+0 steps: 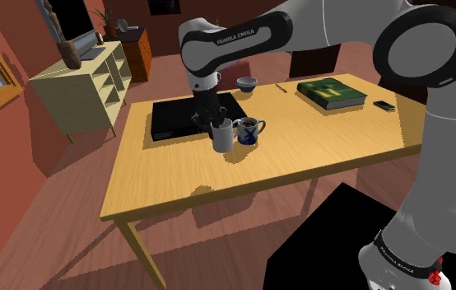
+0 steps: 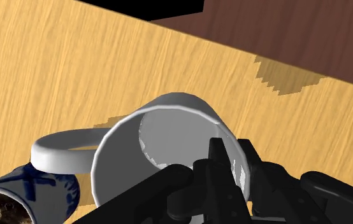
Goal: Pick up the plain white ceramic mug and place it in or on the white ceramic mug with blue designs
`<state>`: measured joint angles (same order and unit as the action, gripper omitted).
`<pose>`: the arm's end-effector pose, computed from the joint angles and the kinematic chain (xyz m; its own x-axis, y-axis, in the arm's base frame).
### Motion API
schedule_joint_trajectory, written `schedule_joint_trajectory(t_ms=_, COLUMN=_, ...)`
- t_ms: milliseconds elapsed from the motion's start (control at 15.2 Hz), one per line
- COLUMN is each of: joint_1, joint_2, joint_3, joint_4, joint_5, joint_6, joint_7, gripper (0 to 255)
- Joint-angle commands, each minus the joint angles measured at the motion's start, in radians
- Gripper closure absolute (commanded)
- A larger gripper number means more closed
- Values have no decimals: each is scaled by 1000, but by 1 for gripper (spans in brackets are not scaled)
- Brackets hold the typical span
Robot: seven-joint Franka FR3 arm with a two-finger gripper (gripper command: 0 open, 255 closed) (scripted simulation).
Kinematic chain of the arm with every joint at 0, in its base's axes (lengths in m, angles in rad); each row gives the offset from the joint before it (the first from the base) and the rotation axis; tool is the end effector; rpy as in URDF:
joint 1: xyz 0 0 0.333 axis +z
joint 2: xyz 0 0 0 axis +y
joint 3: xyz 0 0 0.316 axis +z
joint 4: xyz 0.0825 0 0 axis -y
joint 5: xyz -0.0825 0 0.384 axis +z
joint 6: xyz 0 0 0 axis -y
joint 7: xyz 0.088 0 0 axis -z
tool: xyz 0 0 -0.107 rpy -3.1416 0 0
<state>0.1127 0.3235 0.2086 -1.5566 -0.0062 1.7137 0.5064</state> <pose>0.6099 0.1870 0.4519 0.9679 -0.1872 -0.1679 -0.1858 -0.9823 0.0246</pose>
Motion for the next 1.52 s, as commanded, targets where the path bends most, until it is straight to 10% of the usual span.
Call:
schedule_joint_trajectory(t_ms=0, joint_1=0, joint_2=-4, joint_3=0, joint_4=24, joint_5=1, joint_6=-28, joint_7=0, gripper=255)
schedule_joint_trajectory(t_ms=726, joint_1=4, joint_2=-3, joint_3=2, joint_4=166, joint_5=1, joint_6=-169, joint_7=5, gripper=255)
schedule_joint_trajectory(t_ms=1452, joint_1=-144, joint_2=36, joint_3=-79, joint_4=267, joint_5=-16, joint_6=-236, joint_7=-224, gripper=255)
